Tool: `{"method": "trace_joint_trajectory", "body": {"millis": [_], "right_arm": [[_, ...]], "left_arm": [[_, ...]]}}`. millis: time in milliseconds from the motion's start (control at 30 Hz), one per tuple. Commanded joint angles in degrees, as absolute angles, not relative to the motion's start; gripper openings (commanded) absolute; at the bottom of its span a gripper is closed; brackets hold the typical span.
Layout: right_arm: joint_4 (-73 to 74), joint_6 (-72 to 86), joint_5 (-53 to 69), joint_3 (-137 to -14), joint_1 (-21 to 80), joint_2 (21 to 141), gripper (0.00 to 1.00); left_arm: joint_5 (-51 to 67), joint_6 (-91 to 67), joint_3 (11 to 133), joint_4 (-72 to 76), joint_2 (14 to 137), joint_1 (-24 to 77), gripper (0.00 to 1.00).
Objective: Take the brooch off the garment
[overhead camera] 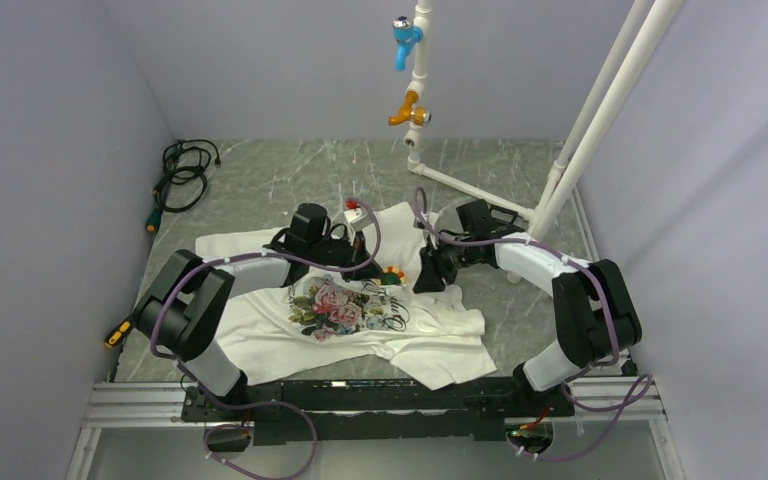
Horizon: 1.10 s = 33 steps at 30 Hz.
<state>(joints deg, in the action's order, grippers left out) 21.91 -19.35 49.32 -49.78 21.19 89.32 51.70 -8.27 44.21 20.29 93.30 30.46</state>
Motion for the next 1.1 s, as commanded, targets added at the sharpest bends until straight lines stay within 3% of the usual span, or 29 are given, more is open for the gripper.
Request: {"method": "trace_joint_trajectory", "body": {"millis": [0,133,333,533,800,833,900,967,1067], "right_arm": [[25.3,-26.0,50.0,-49.1,20.6,85.2,0.46],[21.9,-20.8,51.3,-48.5,22.0,85.2,0.54],[14.9,-14.2,49.6,-48.2,24.5,87.5,0.50],[11.6,-13.2,50.0,-51.3,24.5,90.0,0.34],[16.2,-18.4,53.1,-52.6,24.5,88.6,0.00],[16.7,-19.1,53.4,-52.4,24.5,88.3,0.00],[17.5,-19.9,54.0,-52.4,24.5,87.8,0.00],[18.1,-20.4,54.7,-52.5,24.7,87.6,0.00],[18.9,-21.1,54.6,-52.5,25.0,87.6,0.00]], "left_arm": [[54.0,-9.0,44.1,23.0,92.2,30.1,0.00],[53.9,-10.5,44.5,24.3,92.8,30.1,0.00],[55.2,-11.5,45.4,24.8,93.3,30.6,0.00],[55.8,-10.9,45.0,24.3,93.1,32.7,0.00],[55.6,-7.0,45.6,21.6,92.9,33.5,0.00],[55.4,-6.3,45.7,21.1,92.8,33.6,0.00],[55.5,-5.1,46.1,19.9,92.5,33.5,0.11],[55.4,-3.9,46.5,18.8,92.0,33.5,0.34],[55.8,-2.2,46.6,17.7,91.1,33.5,0.45]]}}
